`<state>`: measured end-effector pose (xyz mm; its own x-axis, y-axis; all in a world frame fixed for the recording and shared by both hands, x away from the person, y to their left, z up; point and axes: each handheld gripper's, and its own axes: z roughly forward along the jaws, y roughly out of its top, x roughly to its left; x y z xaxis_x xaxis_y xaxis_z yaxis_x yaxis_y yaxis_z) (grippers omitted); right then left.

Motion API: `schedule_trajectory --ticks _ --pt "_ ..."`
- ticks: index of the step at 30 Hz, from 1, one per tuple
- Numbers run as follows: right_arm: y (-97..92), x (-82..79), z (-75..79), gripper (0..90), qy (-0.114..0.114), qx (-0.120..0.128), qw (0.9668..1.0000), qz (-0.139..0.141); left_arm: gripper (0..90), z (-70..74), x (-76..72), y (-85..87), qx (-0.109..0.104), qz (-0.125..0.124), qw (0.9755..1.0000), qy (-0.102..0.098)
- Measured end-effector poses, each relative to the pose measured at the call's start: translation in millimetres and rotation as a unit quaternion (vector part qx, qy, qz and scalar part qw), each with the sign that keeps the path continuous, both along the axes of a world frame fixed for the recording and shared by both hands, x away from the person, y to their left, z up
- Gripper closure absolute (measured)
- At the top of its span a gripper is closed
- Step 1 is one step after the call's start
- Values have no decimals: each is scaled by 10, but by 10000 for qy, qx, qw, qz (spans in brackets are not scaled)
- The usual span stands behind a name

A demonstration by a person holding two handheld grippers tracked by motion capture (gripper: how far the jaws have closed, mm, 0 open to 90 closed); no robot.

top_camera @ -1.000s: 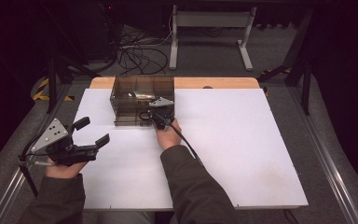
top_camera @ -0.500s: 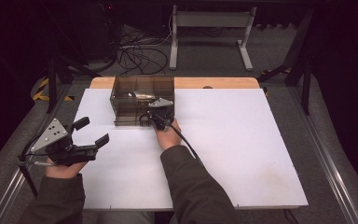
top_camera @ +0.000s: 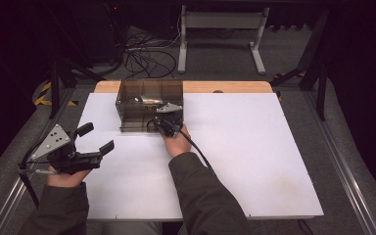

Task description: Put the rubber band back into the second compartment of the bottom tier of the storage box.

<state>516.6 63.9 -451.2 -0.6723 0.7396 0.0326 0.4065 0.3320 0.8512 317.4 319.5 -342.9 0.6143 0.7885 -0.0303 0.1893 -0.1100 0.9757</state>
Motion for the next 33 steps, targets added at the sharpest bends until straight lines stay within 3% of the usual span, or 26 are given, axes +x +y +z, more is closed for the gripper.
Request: schedule_trajectory --ticks 12,26,33 --pt "-62 -53 75 683 -66 27 10000 69 79 15 -18 0 9 -20 10000 -32" --pt "-125 -132 188 545 -125 18 9997 227 79 22 -28 -2 -2 -5 10000 -47" --pt "-225 -194 215 495 -178 172 9994 253 79 28 -31 -33 32 -50 10000 -68"
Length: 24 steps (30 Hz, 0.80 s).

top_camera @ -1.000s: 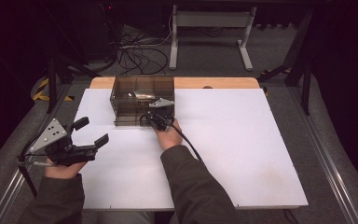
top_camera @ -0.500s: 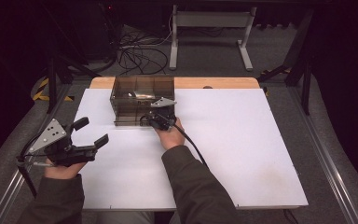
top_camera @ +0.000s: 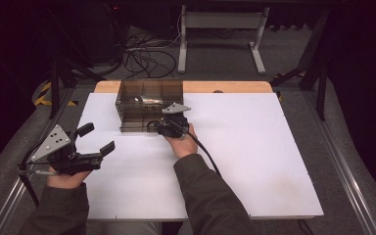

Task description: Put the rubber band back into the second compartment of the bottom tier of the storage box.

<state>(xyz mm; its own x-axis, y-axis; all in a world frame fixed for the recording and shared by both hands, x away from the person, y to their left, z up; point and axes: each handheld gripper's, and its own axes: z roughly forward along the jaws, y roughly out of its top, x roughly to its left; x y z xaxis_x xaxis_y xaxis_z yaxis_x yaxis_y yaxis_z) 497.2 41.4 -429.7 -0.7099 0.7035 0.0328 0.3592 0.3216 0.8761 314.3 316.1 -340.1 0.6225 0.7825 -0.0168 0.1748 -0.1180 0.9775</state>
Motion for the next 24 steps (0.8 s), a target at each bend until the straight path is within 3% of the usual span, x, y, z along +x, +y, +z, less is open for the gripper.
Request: schedule_trajectory --ticks 24 --pt "-431 -337 285 292 -196 401 9989 152 79 -7 -3 -82 76 -36 10000 4"
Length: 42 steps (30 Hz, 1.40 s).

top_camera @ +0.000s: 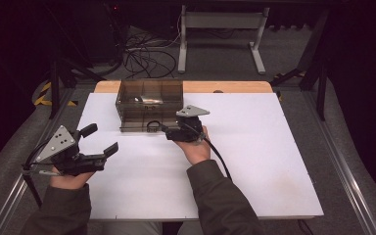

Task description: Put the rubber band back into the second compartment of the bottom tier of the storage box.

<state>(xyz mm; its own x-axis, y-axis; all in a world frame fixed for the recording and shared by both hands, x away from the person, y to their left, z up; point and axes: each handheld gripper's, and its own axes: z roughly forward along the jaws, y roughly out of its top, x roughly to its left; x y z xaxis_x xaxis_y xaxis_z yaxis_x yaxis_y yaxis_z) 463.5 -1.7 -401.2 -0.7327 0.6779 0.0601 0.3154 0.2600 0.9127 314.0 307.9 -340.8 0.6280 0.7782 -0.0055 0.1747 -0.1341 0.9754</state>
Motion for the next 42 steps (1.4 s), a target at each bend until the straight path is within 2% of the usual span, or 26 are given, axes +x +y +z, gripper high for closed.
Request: schedule_trajectory --ticks 5,12,19,32,42 --pt "-95 -64 51 277 -30 58 10000 25 79 6 -14 -23 -38 -65 10000 32" --pt "-240 -146 100 253 -71 182 9998 -32 78 37 -39 -56 -14 -116 9999 -34" --pt "-414 -223 150 238 -120 443 9989 -83 78 24 -32 -56 1 -91 10000 -7" --pt "-688 -415 252 177 -280 609 9977 -96 77 4 -20 -77 61 -75 10000 8" --pt "-930 -544 262 142 -357 678 9969 -161 77 -4 -23 -109 87 -68 9999 19"
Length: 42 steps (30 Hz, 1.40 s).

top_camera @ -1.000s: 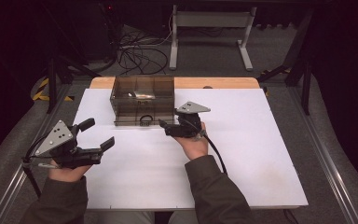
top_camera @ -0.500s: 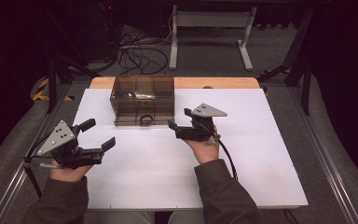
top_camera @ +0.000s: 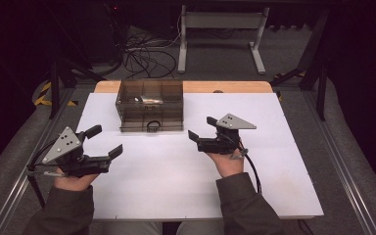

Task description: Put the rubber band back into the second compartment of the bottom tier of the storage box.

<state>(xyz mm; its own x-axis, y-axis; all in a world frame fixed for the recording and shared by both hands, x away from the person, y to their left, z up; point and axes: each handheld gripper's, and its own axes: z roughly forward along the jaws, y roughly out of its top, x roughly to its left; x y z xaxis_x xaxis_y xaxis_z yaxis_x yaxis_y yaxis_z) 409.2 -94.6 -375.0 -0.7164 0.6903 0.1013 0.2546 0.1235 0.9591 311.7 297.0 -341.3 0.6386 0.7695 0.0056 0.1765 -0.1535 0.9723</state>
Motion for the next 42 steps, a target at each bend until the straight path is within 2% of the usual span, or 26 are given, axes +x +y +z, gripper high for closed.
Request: schedule_trajectory --ticks 7,11,20,42 --pt "-188 -92 16 116 -55 16 10000 -81 75 -3 0 -7 31 11 10000 -6" --pt "-295 -132 13 96 -109 115 9998 -127 75 -11 -1 -18 28 13 10000 9" --pt "-502 -209 -9 74 -106 180 9996 -182 74 -26 7 -23 44 20 10000 26" --pt "-842 -386 18 51 -203 387 9988 -234 73 -10 -6 -20 46 19 10000 -5"
